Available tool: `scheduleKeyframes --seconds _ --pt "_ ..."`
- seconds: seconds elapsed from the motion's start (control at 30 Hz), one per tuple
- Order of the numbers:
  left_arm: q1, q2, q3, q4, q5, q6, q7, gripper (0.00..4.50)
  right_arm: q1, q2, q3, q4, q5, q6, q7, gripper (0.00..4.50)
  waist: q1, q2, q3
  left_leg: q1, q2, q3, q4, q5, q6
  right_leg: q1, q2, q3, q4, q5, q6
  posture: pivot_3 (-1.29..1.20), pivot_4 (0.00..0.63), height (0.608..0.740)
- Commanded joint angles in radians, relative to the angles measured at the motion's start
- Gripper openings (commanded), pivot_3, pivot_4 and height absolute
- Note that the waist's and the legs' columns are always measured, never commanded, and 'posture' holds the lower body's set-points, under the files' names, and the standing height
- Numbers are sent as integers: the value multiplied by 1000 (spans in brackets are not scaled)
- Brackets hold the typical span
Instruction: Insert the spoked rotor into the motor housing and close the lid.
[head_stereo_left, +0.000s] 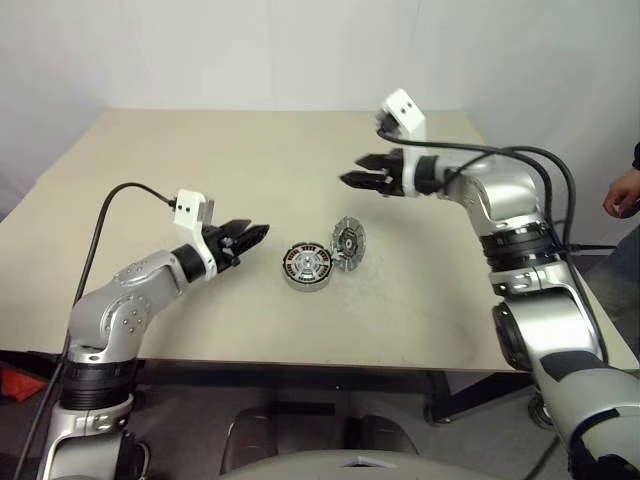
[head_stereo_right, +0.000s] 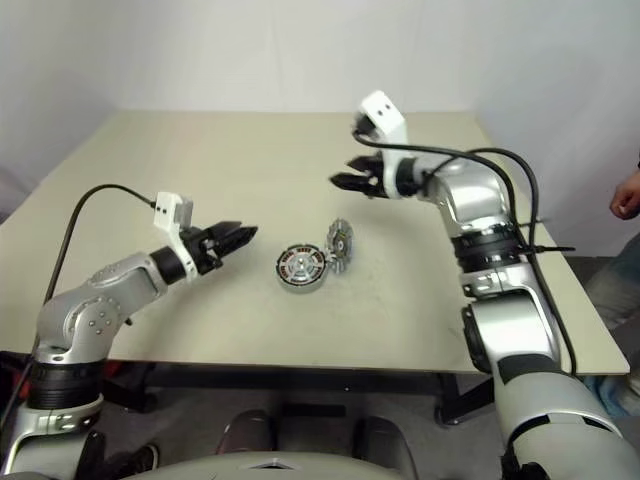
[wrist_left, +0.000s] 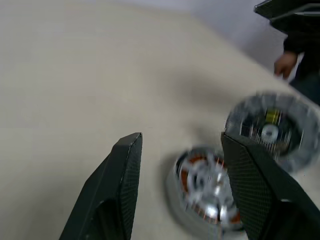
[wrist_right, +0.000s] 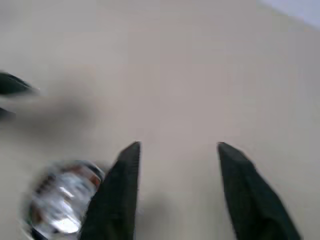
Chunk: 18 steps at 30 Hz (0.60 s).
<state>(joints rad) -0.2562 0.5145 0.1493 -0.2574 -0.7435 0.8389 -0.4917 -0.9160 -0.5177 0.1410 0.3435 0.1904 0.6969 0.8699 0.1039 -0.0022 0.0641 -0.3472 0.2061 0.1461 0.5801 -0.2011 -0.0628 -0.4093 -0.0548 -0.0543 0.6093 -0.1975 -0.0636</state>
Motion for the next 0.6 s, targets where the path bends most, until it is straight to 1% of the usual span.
scheduleKeyframes --seconds 0.03,0.13,0.17,0.27,0.37,0.43,0.5,0.6 --pt "-4 51 19 -38 -28 14 -72 2654 63 -51 18 -39 -56 -79 -5 1390 -2 0 0 0 0 0 0 0 0 0 0 0 0 0 0 0 0 740" --pt "0 86 22 -29 -31 28 -107 2654 160 -100 13 -140 -24 -14 44 293 -3 0 0 0 0 0 1 -1 2 1 0 0 0 0 0 0 0 740" --pt "-1 90 23 -24 -29 30 -109 2654 206 -122 20 -203 -10 1 70 24 -3 0 0 0 -1 0 2 -1 2 0 0 0 0 0 0 0 0 740" --pt "-9 89 22 -14 -23 33 -108 2654 295 -152 31 -339 25 48 115 24 -3 0 0 0 0 0 2 -2 3 1 0 0 0 0 0 0 0 740" --pt "-23 75 14 -11 -21 35 -97 2654 347 -139 22 -480 106 144 140 24 -8 0 0 2 0 1 2 -1 3 2 0 0 0 0 0 0 0 740" --pt "-26 68 11 -11 -19 37 -93 2654 333 -110 2 -529 164 211 135 24 -9 0 0 4 0 1 2 -1 3 3 0 0 0 -1 1 0 0 740" --pt "-20 67 17 -14 -20 40 -89 2654 288 -59 -13 -551 217 276 112 24 -9 0 0 6 0 1 2 -1 3 4 0 0 0 -2 4 0 0 740" --pt "-15 72 31 -9 -14 36 -81 2654 237 2 -2 -516 230 304 65 24 -7 0 0 7 0 1 2 0 3 5 0 0 1 -2 4 0 0 740"
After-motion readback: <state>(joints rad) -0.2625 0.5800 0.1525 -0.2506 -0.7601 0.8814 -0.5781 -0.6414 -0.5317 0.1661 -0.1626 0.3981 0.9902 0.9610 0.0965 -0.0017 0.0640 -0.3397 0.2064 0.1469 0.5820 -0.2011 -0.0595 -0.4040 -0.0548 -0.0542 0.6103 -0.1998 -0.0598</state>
